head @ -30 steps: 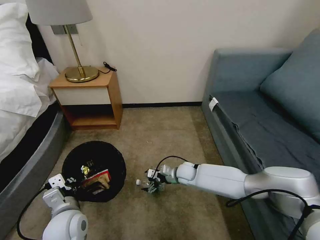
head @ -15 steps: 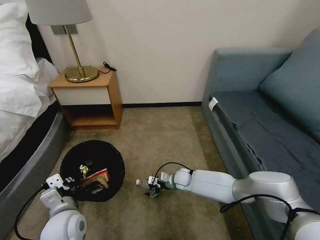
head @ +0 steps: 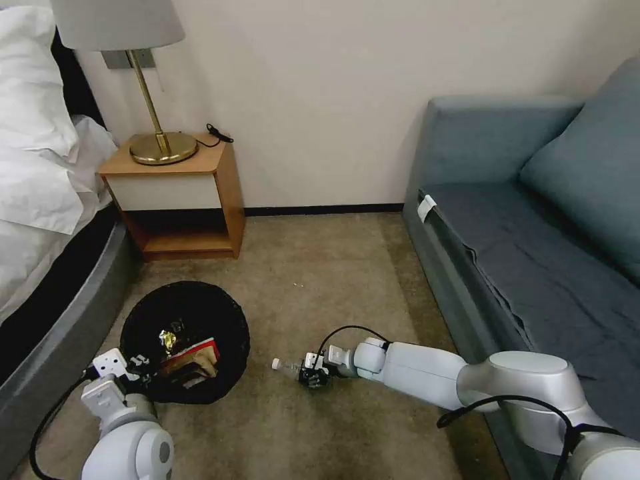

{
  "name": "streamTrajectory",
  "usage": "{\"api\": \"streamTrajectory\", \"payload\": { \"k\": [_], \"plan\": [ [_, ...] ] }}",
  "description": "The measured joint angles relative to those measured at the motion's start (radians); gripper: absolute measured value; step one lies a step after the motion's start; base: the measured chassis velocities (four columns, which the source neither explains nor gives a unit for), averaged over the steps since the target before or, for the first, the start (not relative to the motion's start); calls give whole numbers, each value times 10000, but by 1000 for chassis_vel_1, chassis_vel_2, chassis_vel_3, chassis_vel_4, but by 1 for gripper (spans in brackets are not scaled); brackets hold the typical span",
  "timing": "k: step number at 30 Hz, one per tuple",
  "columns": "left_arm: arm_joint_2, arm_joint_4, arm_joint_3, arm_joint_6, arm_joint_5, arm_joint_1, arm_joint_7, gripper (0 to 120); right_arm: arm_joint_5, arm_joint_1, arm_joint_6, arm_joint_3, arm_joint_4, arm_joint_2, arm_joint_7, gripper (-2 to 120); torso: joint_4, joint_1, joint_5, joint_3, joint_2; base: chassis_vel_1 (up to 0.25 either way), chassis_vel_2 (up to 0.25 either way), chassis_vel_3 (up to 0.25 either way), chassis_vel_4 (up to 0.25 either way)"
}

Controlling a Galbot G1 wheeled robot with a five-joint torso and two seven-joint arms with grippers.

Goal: Pick up the trash bin, then pick up the garbage on the floor and place it into the trash bin.

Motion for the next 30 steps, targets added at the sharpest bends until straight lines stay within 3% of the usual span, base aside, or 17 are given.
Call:
{"api": "streamTrajectory", "payload": {
  "k": [9,21,25,26,30],
  "plan": [
    [4,5,-4,-1,2,-9,5,2,15,-58,105,168,442,-284,88,19,1,0,1,0,-1,0,0,0,0],
    [49,214,92,67,29,-155,11,2,-270,542,800,2403,2197,-2648,336,18,-7,1,2,1,-1,0,0,0,0],
    [71,354,185,70,77,-183,15,2,137,623,683,4103,4273,-3166,867,18,0,1,2,0,0,0,0,0,0],
    [71,354,185,70,77,-183,15,2,137,623,683,4103,4273,-3166,867,18,0,1,2,0,0,0,0,0,0],
    [35,410,318,125,134,-253,13,2,1289,704,52,4419,6951,-3025,2081,18,2,0,-1,-1,0,0,0,0,0]
  ]
}}
